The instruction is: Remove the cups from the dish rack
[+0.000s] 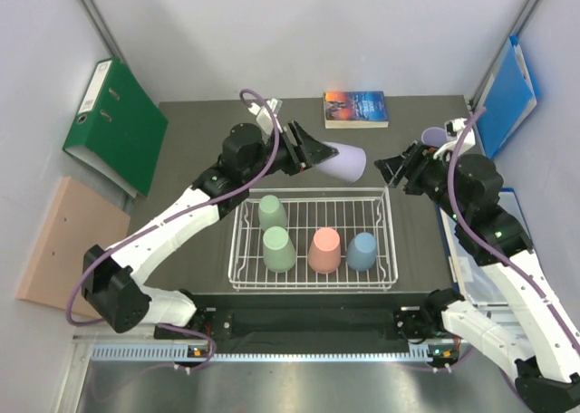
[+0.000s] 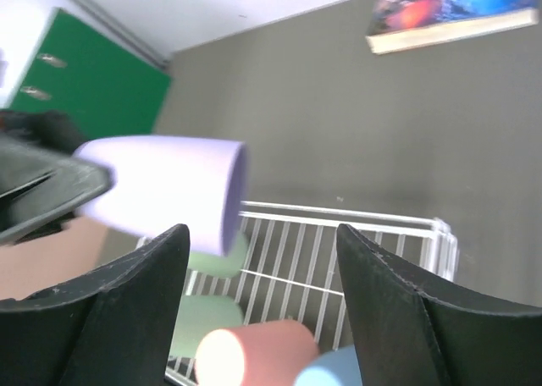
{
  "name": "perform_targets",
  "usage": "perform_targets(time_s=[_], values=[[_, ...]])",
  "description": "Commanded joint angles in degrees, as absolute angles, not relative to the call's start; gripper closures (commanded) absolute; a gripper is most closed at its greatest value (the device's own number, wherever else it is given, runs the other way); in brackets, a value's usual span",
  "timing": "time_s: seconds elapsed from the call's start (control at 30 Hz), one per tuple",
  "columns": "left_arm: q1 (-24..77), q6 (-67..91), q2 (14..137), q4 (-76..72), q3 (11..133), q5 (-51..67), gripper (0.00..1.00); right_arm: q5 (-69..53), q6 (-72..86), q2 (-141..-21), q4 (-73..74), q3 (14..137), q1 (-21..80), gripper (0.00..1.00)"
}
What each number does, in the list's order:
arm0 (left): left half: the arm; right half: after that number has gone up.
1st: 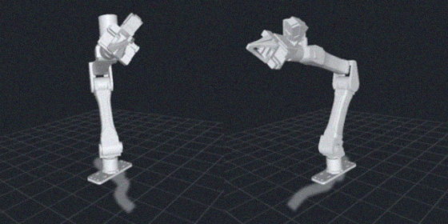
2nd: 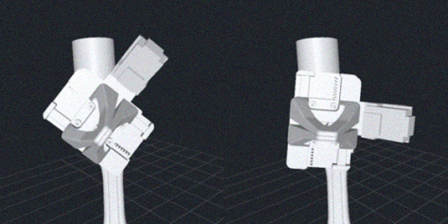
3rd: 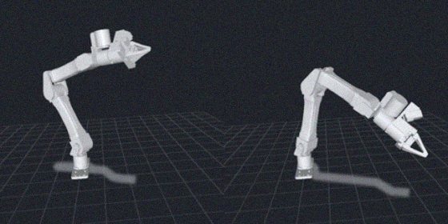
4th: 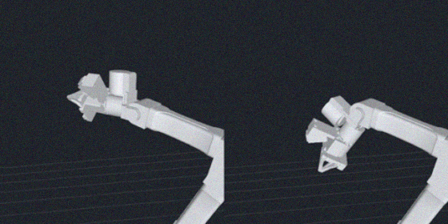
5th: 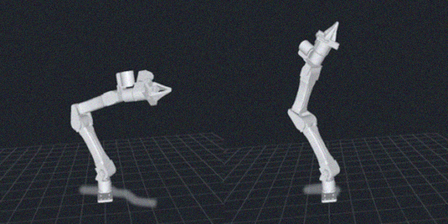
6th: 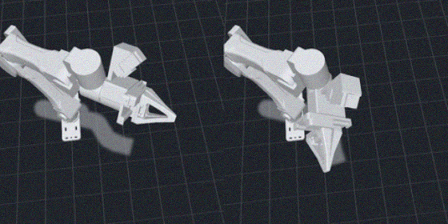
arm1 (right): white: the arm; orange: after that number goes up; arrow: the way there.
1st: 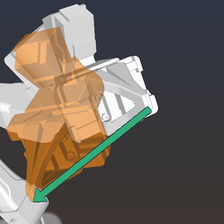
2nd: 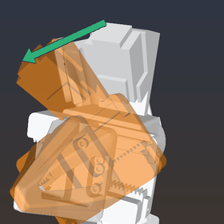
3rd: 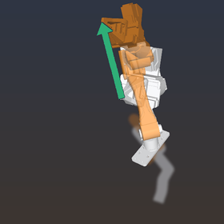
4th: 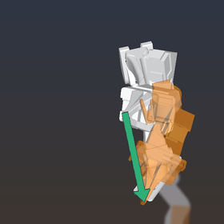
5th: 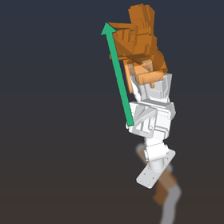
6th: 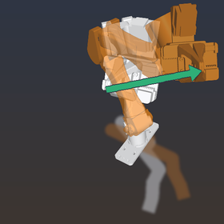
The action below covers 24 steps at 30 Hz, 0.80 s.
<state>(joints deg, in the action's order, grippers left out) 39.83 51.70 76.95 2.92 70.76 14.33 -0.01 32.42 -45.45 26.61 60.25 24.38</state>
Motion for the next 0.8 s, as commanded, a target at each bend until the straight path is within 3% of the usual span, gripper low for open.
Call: perform_targets(time_s=[0.0,0.23,0.57,0.63,0.7,0.77], values=[[36.1,67.5,76.7,-24.2,64.2,26.6,1.0,-8.7,35.1,-43.7,18.4,58.9,25.1,0.29],[35.7,74.3,79.6,-32.6,62.7,30.2,1.0,-14.6,38.2,-44.3,14.2,57.3,25.0,0.25],[37.1,77.3,83.6,-35.9,63.8,33.0,1.0,-18.4,38.4,-48.9,10.6,57.6,25.1,0.29],[37.3,77.4,84.0,-35.9,63.8,33.6,1.0,-18.7,38.4,-49.6,9.7,57.6,25.1,0.34],[37.4,77.6,84.6,-35.9,63.9,34.1,1.0,-19.1,38.4,-50.4,8.7,57.6,25.1,0.49],[37.4,77.5,85.3,-35.6,63.9,34.5,1.0,-18.9,38.4,-50.6,8.4,57.5,25.1,0.71]])
